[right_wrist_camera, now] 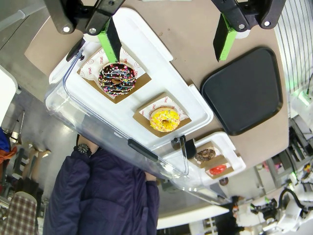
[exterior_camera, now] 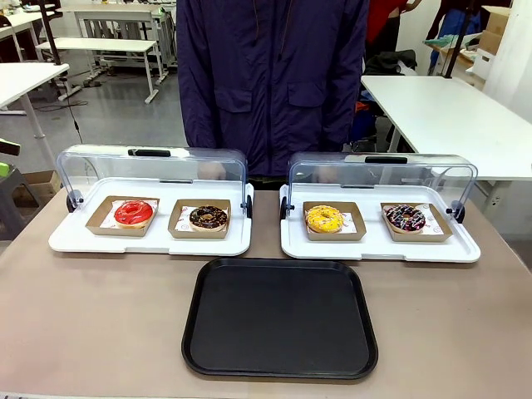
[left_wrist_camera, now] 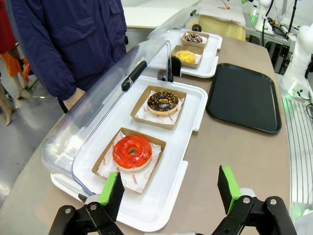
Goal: Move the first donut from the left to the tray.
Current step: Pick up the Paper togo box containing the Donut indicated by the person and place it on the Handle tray.
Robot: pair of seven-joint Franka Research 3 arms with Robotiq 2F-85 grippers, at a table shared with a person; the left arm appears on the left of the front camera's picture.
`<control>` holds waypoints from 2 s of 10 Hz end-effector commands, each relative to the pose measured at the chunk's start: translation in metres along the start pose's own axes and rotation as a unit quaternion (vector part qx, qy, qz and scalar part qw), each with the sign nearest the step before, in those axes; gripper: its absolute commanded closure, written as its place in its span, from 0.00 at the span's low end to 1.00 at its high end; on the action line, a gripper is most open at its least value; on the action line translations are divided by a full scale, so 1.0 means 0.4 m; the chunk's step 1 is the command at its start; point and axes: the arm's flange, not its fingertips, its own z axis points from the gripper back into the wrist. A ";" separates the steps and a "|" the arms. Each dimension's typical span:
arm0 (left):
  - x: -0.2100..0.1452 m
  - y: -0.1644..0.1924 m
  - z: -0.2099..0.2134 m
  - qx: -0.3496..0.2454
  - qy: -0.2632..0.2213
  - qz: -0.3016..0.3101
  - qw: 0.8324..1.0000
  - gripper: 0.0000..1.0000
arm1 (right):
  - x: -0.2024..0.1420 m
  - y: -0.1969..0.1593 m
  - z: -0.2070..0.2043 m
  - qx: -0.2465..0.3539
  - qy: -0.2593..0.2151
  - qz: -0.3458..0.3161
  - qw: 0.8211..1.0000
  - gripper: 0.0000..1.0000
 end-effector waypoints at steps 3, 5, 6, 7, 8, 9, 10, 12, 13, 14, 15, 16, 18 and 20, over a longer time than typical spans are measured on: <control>0.002 -0.007 0.000 -0.002 -0.006 -0.003 1.000 0.00 | 0.006 -0.011 -0.001 0.000 -0.015 0.014 1.000 0.00; 0.002 -0.007 0.000 -0.002 -0.006 -0.003 1.000 0.00 | 0.006 -0.011 -0.001 0.000 -0.015 0.014 1.000 0.00; 0.002 -0.007 0.000 -0.002 -0.006 -0.003 1.000 0.00 | 0.006 -0.011 -0.001 0.000 -0.015 0.014 1.000 0.00; 0.002 -0.007 0.000 -0.002 -0.006 -0.003 1.000 0.00 | 0.006 -0.011 -0.001 0.000 -0.015 0.014 1.000 0.00; 0.002 -0.007 0.000 -0.002 -0.006 -0.003 1.000 0.00 | 0.006 -0.011 -0.001 0.000 -0.015 0.014 1.000 0.00; 0.002 -0.007 0.000 -0.002 -0.006 -0.003 1.000 0.00 | 0.006 -0.011 -0.001 0.000 -0.015 0.014 1.000 0.00; 0.002 -0.007 0.000 -0.002 -0.006 -0.003 1.000 0.00 | 0.006 -0.011 -0.001 0.000 -0.015 0.014 1.000 0.00; 0.002 -0.007 0.000 -0.002 -0.006 -0.003 1.000 0.00 | 0.006 -0.011 -0.001 0.000 -0.015 0.014 1.000 0.00; 0.002 -0.007 0.000 -0.002 -0.006 -0.003 1.000 0.00 | 0.006 -0.011 -0.001 0.000 -0.015 0.014 1.000 0.00; 0.002 -0.007 0.000 -0.002 -0.006 -0.003 1.000 0.00 | 0.006 -0.011 -0.001 0.000 -0.015 0.014 1.000 0.00; 0.002 -0.007 0.000 -0.002 -0.006 -0.003 1.000 0.00 | 0.006 -0.011 -0.001 0.000 -0.015 0.014 1.000 0.00; 0.002 -0.007 0.000 -0.002 -0.006 -0.003 1.000 0.00 | 0.006 -0.011 -0.001 0.000 -0.015 0.014 1.000 0.00; 0.002 -0.007 0.000 -0.002 -0.006 -0.003 1.000 0.00 | 0.006 -0.011 -0.001 0.000 -0.015 0.014 1.000 0.00; 0.002 -0.007 0.000 -0.002 -0.006 -0.003 1.000 0.00 | 0.006 -0.011 -0.001 0.000 -0.015 0.014 1.000 0.00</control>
